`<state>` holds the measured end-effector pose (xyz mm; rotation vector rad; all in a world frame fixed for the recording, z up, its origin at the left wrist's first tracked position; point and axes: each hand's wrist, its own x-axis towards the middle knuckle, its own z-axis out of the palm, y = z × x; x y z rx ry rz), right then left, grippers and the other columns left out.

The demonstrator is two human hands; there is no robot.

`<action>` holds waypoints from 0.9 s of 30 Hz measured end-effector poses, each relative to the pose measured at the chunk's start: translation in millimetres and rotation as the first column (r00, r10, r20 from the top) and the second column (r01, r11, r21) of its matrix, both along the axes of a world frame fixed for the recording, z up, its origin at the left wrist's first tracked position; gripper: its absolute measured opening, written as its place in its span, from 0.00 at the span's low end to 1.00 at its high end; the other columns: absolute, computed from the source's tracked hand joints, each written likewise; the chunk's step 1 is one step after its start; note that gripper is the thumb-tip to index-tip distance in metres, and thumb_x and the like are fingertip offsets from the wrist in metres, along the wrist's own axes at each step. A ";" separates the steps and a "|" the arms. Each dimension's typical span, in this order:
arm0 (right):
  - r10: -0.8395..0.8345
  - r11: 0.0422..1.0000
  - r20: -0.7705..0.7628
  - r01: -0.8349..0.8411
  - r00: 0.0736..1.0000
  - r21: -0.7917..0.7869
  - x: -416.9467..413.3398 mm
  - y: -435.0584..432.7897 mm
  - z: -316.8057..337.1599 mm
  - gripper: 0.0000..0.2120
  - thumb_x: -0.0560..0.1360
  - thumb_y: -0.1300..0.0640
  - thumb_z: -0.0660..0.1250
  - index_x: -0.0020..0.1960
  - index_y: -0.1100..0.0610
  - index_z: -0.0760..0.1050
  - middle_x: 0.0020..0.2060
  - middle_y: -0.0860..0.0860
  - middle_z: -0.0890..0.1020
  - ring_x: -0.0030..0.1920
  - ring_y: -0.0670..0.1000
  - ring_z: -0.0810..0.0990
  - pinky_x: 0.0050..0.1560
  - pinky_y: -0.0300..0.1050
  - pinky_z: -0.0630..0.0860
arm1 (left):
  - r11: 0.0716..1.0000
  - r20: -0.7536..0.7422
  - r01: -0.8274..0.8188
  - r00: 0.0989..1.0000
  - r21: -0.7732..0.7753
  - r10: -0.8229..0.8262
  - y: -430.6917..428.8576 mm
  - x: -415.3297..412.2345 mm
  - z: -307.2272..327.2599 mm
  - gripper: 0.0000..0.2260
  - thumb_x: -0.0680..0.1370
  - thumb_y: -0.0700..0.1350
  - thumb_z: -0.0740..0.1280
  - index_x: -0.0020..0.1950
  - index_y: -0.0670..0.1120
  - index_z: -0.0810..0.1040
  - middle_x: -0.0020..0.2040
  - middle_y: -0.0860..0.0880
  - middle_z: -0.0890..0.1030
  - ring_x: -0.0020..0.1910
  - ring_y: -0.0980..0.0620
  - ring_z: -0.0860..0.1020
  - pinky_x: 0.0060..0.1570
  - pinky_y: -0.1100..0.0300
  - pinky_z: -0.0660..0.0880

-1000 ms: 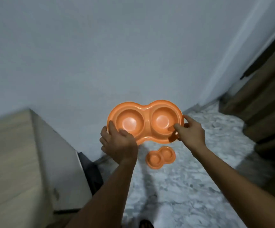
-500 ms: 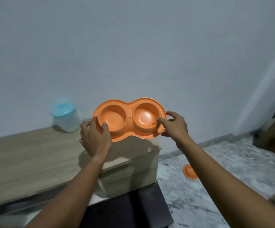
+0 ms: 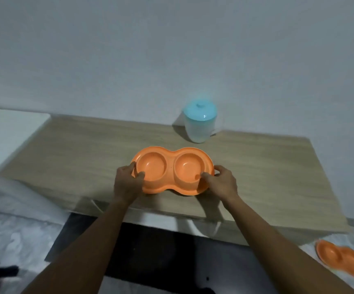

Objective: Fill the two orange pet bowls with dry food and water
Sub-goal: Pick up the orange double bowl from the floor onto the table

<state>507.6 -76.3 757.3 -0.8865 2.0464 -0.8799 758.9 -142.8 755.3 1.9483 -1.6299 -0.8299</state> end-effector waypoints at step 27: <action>-0.294 0.936 -0.213 0.236 0.932 -0.261 255.6 12.1 -82.9 0.03 0.75 0.56 0.73 0.49 0.52 0.82 0.44 0.50 0.82 0.42 0.48 0.81 0.44 0.46 0.79 | 0.922 -0.213 0.309 0.909 -0.231 -0.358 -30.2 182.7 -72.0 0.15 0.76 0.52 0.67 0.61 0.48 0.78 0.54 0.53 0.75 0.53 0.52 0.76 0.53 0.53 0.76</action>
